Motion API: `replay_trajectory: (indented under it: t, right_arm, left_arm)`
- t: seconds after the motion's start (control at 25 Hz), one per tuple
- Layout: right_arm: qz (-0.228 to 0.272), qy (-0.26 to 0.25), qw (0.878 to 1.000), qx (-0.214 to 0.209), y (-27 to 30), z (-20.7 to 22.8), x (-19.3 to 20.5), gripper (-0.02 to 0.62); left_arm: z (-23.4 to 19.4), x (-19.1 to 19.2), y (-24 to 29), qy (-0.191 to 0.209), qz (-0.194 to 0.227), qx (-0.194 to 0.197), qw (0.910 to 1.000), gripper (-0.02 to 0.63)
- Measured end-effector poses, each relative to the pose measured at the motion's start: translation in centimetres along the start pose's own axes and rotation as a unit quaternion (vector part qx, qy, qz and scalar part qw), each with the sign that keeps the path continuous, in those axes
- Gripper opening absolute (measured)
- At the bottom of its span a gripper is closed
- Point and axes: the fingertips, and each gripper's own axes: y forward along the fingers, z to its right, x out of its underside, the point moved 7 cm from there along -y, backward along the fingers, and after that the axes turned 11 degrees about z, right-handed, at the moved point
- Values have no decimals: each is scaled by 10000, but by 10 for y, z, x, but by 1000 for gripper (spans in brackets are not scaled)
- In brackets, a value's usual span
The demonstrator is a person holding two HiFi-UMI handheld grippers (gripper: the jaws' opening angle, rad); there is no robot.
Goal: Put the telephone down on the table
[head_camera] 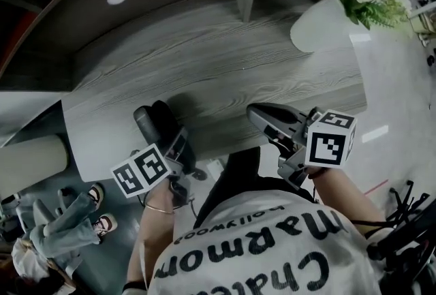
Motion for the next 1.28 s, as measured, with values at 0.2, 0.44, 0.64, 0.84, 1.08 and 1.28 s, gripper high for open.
replay_trajectory:
  t: [0.2, 0.44, 0.64, 0.84, 1.08, 1.28]
  right_arm:
    - [58, 68, 9999, 73, -1, 5, -3, 12]
    - [65, 238, 9997, 0, 2, 5, 1, 12]
    - [-31, 162, 9998, -61, 0, 0, 6, 12]
    - [-38, 116, 9999, -105, -5, -5, 8, 11]
    - [-18, 127, 9999, -75, -14, -4, 9, 11]
    - [-18, 124, 9999, -81, -18, -5, 9, 12]
  left_arm:
    - [3, 1, 2, 356, -135, -57, 9993, 281]
    - [6, 4, 5, 675, -158, -116, 9975, 281]
    - [6, 5, 5, 617, -83, -103, 9980, 281]
    - [7, 7, 5, 787, -35, -214, 9967, 281]
    - [11, 12, 5, 1215, -15, -371, 9919, 282]
    - [12, 13, 6, 1350, -29, -451, 9898, 284]
